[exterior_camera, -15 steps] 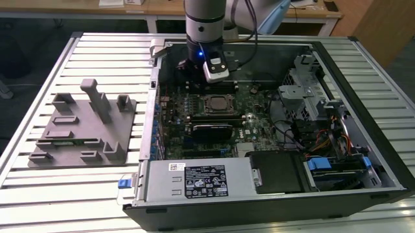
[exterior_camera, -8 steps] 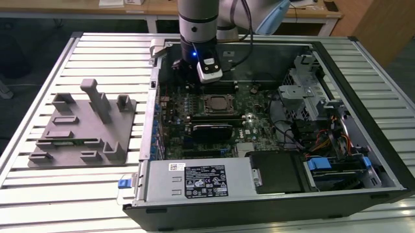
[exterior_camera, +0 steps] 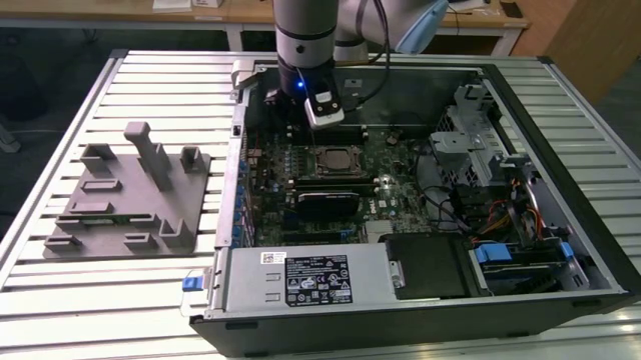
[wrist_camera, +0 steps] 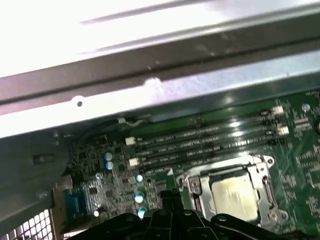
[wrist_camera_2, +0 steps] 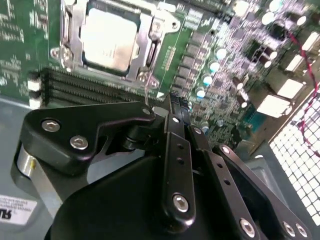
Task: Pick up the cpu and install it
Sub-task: 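Install the first cpu locking lever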
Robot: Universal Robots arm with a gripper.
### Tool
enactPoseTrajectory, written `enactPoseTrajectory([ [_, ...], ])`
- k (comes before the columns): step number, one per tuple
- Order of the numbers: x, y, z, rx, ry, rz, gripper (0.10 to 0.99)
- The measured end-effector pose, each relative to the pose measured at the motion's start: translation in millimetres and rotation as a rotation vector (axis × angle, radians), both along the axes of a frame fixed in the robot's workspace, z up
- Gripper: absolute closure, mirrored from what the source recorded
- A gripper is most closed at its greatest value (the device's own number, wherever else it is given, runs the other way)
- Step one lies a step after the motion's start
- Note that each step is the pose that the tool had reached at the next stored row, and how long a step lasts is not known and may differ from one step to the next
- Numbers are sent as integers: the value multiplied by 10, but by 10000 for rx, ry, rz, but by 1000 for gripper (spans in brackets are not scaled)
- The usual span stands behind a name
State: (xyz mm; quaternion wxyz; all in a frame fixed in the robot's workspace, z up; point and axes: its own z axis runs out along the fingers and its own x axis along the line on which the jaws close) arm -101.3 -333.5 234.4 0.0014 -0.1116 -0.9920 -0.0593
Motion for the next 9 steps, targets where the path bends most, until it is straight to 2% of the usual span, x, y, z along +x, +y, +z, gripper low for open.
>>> enactPoseTrajectory([
  [3,-3,0,-4,274,0,209,980],
  [5,-5,0,-6,408,1,332,980],
  [9,-5,0,-6,420,0,360,980],
])
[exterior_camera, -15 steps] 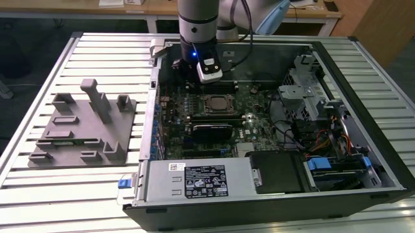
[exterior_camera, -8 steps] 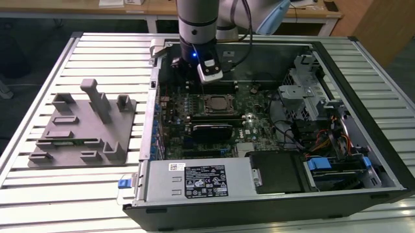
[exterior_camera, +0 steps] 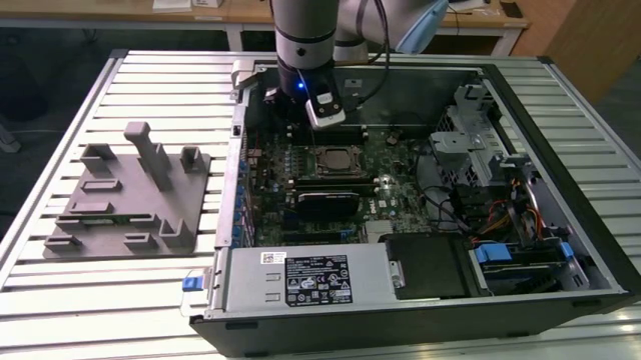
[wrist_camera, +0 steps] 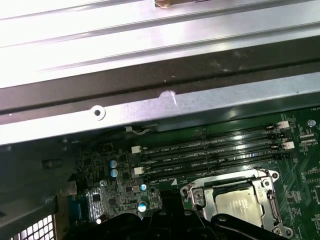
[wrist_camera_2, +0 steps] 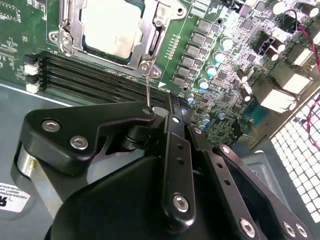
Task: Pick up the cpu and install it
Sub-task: 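Install the first cpu locking lever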
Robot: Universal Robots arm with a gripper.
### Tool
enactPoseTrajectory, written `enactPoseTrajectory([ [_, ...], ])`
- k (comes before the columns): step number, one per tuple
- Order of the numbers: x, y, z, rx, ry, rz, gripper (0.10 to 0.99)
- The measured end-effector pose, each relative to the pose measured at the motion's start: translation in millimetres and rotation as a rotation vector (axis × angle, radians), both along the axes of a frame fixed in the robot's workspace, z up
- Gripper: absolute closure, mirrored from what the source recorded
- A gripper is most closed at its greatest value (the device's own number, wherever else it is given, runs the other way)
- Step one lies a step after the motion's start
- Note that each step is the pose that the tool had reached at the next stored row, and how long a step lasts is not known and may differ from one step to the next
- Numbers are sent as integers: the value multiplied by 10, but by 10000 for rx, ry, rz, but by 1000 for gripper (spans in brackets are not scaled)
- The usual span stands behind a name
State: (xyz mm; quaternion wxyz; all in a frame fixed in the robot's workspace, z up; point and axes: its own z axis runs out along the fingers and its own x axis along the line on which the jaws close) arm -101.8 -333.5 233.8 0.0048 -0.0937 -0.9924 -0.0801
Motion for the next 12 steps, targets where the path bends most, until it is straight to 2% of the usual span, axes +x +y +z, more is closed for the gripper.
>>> enactPoseTrajectory([
  [4,43,0,0,0,1,1,980],
  [12,272,0,0,0,20,-1,980],
])
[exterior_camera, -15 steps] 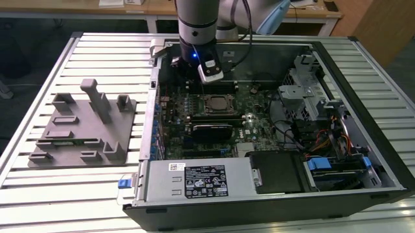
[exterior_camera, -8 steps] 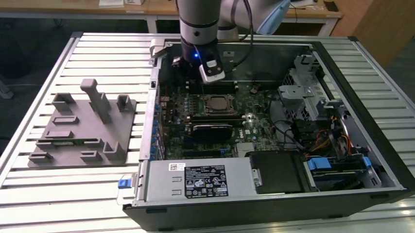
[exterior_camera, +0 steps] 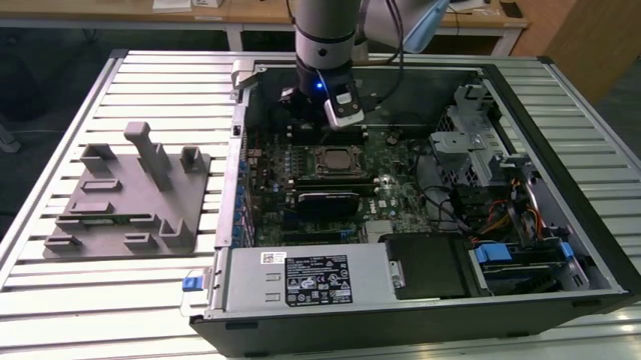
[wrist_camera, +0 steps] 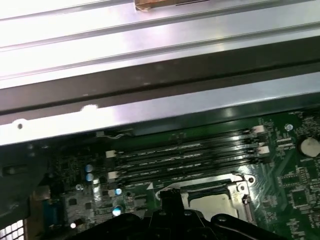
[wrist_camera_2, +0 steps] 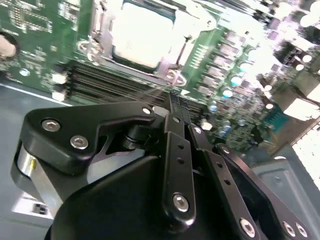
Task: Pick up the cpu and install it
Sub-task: 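Install the first cpu locking lever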
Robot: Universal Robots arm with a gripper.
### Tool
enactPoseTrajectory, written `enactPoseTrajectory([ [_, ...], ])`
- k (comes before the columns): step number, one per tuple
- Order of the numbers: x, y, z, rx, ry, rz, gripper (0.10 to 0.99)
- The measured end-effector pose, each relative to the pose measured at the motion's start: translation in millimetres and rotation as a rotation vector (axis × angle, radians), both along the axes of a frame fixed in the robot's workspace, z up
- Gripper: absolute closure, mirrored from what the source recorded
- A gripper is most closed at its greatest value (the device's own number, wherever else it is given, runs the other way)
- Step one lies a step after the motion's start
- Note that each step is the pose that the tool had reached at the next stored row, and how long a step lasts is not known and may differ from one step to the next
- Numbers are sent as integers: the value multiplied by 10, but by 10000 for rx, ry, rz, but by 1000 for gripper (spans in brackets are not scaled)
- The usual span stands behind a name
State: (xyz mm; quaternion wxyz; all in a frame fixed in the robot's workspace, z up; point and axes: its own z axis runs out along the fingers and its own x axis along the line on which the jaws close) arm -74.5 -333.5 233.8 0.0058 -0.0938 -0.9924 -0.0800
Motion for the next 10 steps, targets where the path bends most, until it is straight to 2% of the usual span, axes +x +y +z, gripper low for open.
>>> enactPoseTrajectory([
  [10,327,-1,0,0,40,1,980],
])
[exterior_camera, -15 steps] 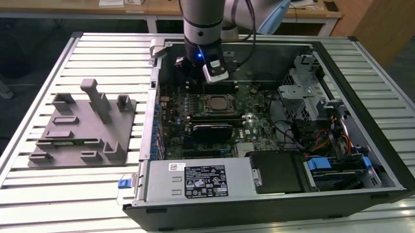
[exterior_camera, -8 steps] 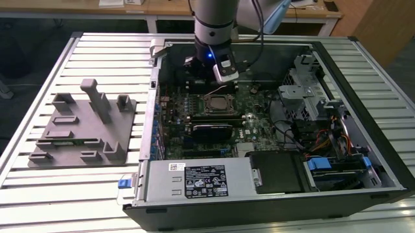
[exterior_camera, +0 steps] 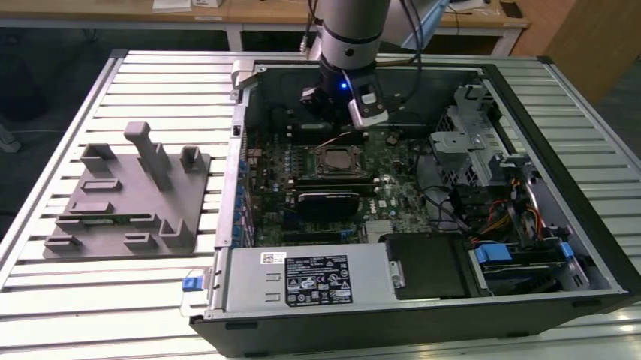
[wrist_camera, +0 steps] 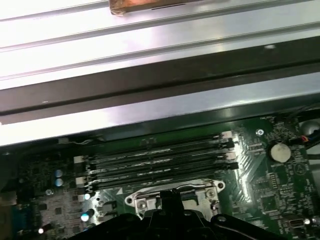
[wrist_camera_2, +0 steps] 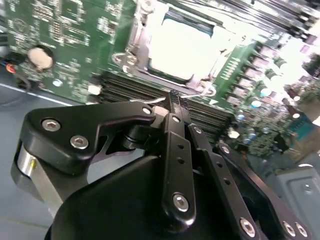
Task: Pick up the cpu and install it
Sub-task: 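Install the first cpu locking lever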
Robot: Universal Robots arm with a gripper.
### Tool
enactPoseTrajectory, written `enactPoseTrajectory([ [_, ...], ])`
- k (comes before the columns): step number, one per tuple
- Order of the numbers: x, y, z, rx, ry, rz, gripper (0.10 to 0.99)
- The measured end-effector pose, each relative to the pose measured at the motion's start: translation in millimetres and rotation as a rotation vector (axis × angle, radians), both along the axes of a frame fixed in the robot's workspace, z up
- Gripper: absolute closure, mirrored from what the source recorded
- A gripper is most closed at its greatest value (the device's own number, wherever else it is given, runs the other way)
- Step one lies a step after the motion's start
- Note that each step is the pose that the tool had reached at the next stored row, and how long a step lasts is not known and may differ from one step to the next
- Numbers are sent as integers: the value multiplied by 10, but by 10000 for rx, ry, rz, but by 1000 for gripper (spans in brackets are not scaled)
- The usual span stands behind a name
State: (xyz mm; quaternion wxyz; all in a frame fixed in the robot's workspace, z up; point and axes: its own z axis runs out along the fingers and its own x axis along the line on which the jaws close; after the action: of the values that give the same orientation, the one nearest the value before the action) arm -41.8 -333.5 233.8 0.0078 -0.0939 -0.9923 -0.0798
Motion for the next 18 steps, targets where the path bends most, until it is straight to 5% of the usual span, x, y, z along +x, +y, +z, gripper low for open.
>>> enactPoseTrajectory([
  [3,78,-1,0,-1,12,1,980],
  [8,86,0,-4,1,-7,-1,980],
  [14,79,0,-40,0,-482,0,980],
  [18,72,5,-78,-9,-538,2,980],
])
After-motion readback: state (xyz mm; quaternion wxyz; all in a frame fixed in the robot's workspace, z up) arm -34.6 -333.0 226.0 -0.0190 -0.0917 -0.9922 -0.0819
